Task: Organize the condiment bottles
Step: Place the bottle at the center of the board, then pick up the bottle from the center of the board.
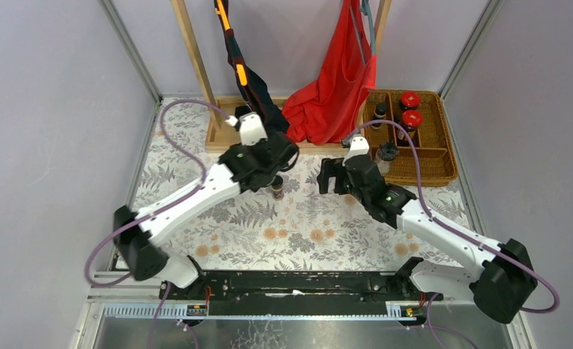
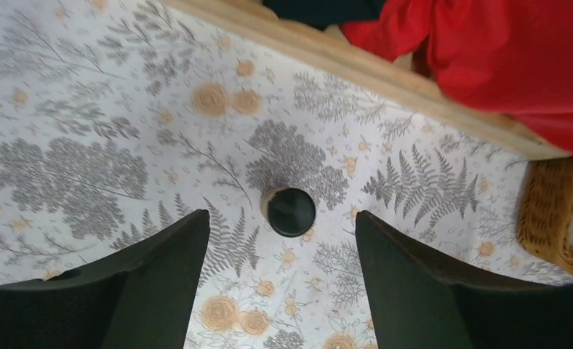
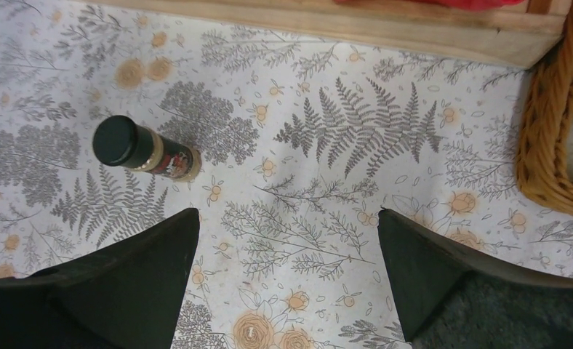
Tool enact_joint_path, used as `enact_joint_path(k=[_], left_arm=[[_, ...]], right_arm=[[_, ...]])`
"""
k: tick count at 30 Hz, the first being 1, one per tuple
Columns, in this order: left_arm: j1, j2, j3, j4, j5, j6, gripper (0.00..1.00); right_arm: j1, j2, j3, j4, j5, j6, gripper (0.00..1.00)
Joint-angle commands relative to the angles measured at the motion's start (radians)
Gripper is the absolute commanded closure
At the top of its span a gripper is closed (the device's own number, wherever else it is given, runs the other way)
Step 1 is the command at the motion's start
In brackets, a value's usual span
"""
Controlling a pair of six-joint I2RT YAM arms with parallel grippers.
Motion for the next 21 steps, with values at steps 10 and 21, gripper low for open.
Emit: enact_joint_path(k=[10, 21], left_arm=[[-0.004, -0.342, -0.358, 0.144, -0.196, 0.112, 0.21], [-0.004, -0.457, -0.490, 0.235, -0.221, 0.151, 0.08]], right_arm=[[0.011, 0.218, 0.111, 0.105, -0.134, 0.080, 0.01], [0.049, 0.352, 0.209, 0.164, -0.178, 0.076, 0.01]])
